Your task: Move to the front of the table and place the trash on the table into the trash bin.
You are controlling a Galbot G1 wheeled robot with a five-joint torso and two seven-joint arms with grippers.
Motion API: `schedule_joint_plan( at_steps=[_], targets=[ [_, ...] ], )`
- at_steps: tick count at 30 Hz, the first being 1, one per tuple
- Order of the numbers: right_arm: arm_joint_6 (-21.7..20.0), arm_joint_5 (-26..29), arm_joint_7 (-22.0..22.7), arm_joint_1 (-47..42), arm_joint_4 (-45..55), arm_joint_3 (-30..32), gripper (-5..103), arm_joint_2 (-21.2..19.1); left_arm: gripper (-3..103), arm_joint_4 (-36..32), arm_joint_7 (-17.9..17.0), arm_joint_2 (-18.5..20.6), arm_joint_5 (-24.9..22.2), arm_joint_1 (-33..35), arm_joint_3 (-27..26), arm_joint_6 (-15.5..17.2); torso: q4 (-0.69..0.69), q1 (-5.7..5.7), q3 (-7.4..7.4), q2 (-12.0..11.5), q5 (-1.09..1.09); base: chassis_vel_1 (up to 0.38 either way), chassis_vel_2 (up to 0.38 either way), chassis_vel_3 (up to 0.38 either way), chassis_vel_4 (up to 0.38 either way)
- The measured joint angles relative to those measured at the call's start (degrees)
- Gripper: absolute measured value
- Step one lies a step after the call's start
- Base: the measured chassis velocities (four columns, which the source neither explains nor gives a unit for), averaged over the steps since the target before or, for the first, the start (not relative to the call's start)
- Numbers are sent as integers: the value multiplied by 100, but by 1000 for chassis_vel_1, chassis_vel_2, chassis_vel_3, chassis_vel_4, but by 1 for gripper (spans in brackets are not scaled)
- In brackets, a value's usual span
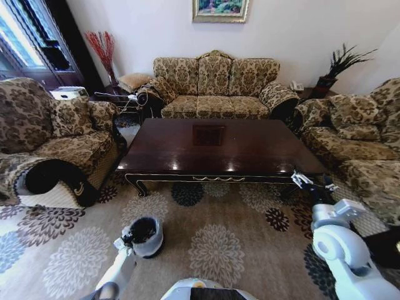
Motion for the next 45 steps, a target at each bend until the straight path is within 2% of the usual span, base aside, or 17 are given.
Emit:
schedule_joint_plan(
  at_steps=[3, 5, 7, 8, 12, 13, 16, 19, 27, 40, 45],
  targets=[
    [2, -12, 11, -13, 56, 31, 100, -12, 47, -96, 9, -9, -18, 68, 0, 25, 0, 0, 0, 0, -3, 0, 0, 0, 0],
    [3, -21, 13, -19, 69, 37, 100, -13, 47, -165, 11, -9, -36, 104, -1, 34, 0, 0, 0, 0, -2, 0, 0, 0, 0],
    [5, -52, 14, -35, 115, 41, 100, -13, 58, -352, 15, -6, -97, 198, -7, 73, 0, 0, 0, 0, -2, 0, 0, 0, 0],
    [5, -52, 14, -35, 115, 41, 100, -13, 58, -352, 15, -6, -97, 198, -7, 73, 0, 0, 0, 0, -2, 0, 0, 0, 0],
    [8, -96, 11, -47, 201, 37, 100, -5, 81, -939, 21, 57, -180, 482, -18, 236, 0, 0, 0, 0, -2, 0, 0, 0, 0],
    [8, -96, 11, -47, 201, 37, 100, -5, 81, -939, 21, 57, -180, 482, -18, 236, 0, 0, 0, 0, -2, 0, 0, 0, 0],
    [9, -109, 7, -48, 249, 36, 100, 9, 96, -1415, -16, 95, -210, 756, -56, 305, 0, 0, 0, 0, -2, 0, 0, 0, 0],
    [8, -119, 5, -67, 295, 36, 100, 29, 99, -1722, -38, 113, -211, 973, -85, 398, 0, 0, 0, 0, -3, 0, 0, 0, 0],
    [60, -204, -105, -186, 379, 111, 100, 110, 100, -2344, -156, 143, -203, 1486, -163, 498, 0, 0, 0, 0, -3, 0, 0, 0, 0],
    [180, -231, -272, -251, 261, 217, 100, 166, 100, -3172, -369, 187, -220, 1844, -255, 646, 0, 0, 1, 0, -3, 0, 0, 0, 0],
    [196, -218, -302, -250, 255, 253, 100, 140, 100, -3687, -469, 211, -292, 1982, -300, 818, 0, 0, 1, 0, -3, 0, 0, 0, 0]
  ],
)
